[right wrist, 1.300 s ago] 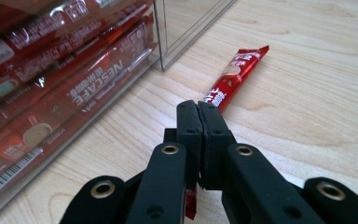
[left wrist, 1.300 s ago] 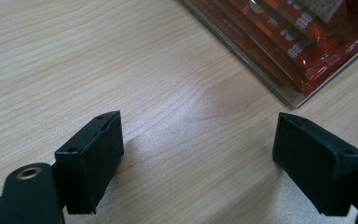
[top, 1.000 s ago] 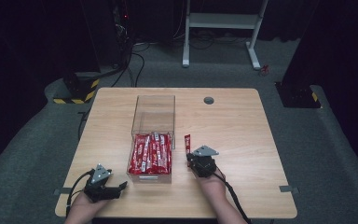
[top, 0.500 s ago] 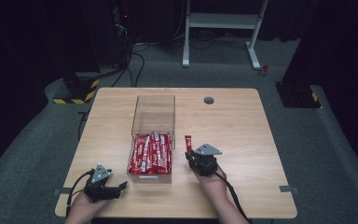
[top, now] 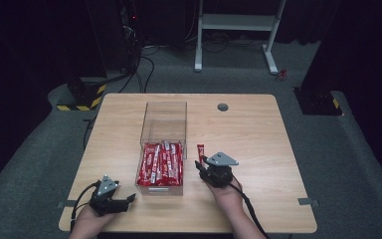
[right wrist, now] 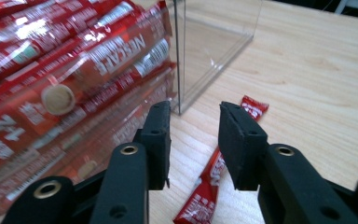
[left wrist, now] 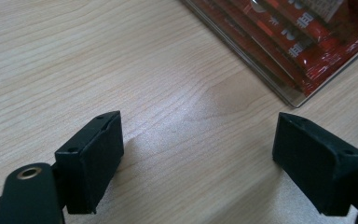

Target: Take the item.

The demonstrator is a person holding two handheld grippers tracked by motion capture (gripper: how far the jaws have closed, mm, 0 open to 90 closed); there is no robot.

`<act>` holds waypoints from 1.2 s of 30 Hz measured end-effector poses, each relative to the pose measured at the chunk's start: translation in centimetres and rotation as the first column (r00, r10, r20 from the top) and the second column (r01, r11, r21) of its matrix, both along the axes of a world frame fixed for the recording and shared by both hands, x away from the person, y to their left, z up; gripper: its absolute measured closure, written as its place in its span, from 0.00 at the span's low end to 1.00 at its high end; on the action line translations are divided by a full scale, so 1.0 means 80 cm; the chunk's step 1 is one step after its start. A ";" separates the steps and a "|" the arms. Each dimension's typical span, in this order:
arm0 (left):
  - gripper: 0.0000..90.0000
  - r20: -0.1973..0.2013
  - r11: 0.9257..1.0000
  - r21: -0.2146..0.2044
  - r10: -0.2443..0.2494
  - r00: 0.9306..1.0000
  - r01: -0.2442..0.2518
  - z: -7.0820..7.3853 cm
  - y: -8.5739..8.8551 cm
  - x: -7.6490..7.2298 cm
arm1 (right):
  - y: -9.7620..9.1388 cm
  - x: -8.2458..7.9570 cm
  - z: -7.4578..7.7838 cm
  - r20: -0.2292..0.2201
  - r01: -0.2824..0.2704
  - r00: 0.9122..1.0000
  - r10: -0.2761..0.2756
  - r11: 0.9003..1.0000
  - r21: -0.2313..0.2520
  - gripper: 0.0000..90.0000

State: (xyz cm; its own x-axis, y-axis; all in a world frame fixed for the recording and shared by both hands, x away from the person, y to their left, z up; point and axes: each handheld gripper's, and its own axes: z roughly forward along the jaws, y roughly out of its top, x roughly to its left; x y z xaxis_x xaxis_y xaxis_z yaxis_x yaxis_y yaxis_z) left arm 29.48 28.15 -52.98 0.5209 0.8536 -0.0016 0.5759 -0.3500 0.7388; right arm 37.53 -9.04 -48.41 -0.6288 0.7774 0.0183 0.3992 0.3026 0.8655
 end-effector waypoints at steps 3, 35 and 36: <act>0.18 0.000 1.000 0.000 0.000 1.000 0.000 0.000 0.000 0.000 | 0.001 -0.001 0.006 0.013 -0.004 1.000 0.003 1.000 0.004 0.65; 0.18 0.000 1.000 0.005 0.005 1.000 -0.005 0.000 0.003 0.012 | -0.086 -0.016 0.010 0.012 0.114 0.993 -0.113 0.993 -0.033 0.44; 0.18 0.001 1.000 0.005 0.006 1.000 -0.006 0.000 0.002 0.012 | -0.091 -0.018 0.007 0.009 0.121 0.993 -0.121 0.992 -0.035 0.43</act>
